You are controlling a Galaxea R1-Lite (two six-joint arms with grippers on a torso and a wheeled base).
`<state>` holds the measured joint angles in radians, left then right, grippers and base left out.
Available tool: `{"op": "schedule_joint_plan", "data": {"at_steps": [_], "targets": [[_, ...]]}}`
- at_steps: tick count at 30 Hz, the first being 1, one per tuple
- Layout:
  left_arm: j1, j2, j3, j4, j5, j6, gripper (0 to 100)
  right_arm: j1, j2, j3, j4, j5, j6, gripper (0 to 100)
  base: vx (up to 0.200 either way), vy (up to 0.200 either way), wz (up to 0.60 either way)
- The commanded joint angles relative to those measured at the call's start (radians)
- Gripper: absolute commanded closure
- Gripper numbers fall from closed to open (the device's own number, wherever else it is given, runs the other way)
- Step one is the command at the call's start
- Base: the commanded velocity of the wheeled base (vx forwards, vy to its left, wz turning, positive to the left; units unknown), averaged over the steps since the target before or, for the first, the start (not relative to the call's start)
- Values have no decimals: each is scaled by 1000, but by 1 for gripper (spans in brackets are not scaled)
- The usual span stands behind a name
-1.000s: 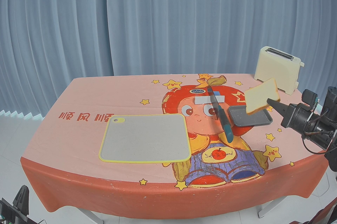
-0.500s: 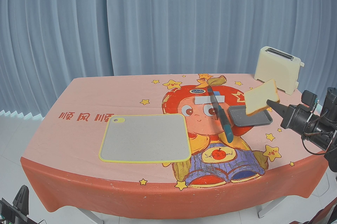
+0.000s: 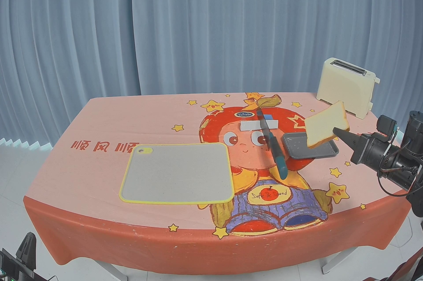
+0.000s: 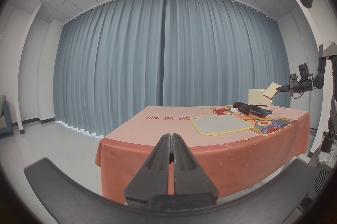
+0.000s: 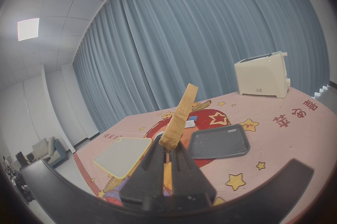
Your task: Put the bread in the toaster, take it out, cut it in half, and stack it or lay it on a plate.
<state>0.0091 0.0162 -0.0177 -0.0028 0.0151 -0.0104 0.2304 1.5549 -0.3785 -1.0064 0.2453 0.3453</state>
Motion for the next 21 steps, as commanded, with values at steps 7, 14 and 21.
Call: {"op": "schedule_joint_plan", "data": {"at_steps": [7,14,21], "targets": [[0,-16,18,1,2,-2,100,1,2,1,-1,0,-6,100,0,-200,0],[0,-16,18,0,0,-2,100,3,2,7,-1,0,-8,100,0,-200,0],[0,-16,18,1,0,0,100,3,2,9,-1,0,-8,100,0,-200,0]]}}
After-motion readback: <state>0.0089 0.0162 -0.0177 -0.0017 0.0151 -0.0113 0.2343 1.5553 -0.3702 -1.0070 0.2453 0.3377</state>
